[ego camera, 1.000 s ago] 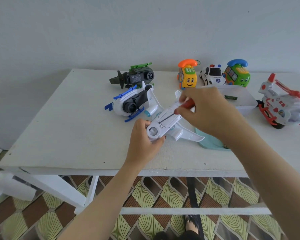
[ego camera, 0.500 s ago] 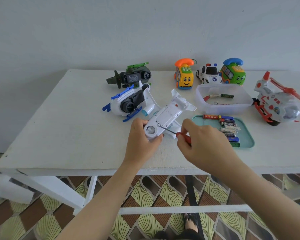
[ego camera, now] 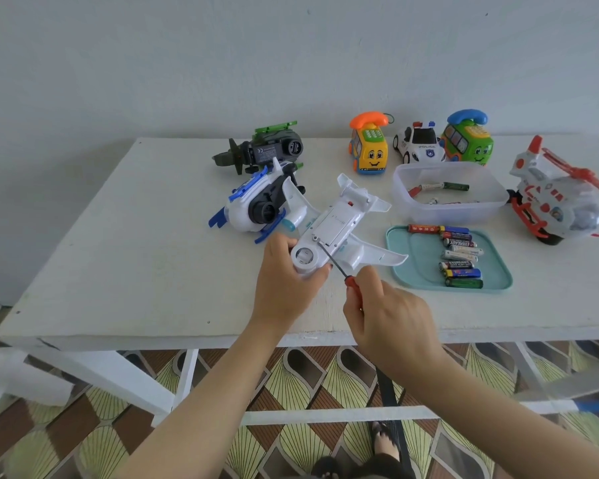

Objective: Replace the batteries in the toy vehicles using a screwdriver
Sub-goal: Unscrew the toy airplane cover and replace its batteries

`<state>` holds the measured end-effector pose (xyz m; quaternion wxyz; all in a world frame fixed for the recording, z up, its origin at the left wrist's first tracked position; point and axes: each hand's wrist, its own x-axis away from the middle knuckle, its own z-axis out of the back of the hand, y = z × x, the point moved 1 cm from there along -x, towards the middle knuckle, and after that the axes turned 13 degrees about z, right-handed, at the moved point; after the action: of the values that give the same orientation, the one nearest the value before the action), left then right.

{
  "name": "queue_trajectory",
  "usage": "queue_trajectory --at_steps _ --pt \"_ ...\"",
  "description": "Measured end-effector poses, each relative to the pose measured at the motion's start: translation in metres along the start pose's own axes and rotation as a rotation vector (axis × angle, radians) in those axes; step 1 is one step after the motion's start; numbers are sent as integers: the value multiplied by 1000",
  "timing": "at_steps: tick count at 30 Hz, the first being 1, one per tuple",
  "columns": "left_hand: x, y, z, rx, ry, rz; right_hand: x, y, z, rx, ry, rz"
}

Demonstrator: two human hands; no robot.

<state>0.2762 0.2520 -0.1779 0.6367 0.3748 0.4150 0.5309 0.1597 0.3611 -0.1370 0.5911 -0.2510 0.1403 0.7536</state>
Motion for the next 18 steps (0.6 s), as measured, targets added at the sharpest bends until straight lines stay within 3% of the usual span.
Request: queue_trajectory --at_steps 11,18 --pt "-2 -4 -2 -29 0 -71 -14 9 24 -96 -88 -94" --pt "-1 -4 -3 -50 -19 -96 -19 -5 27 -30 -192 -166"
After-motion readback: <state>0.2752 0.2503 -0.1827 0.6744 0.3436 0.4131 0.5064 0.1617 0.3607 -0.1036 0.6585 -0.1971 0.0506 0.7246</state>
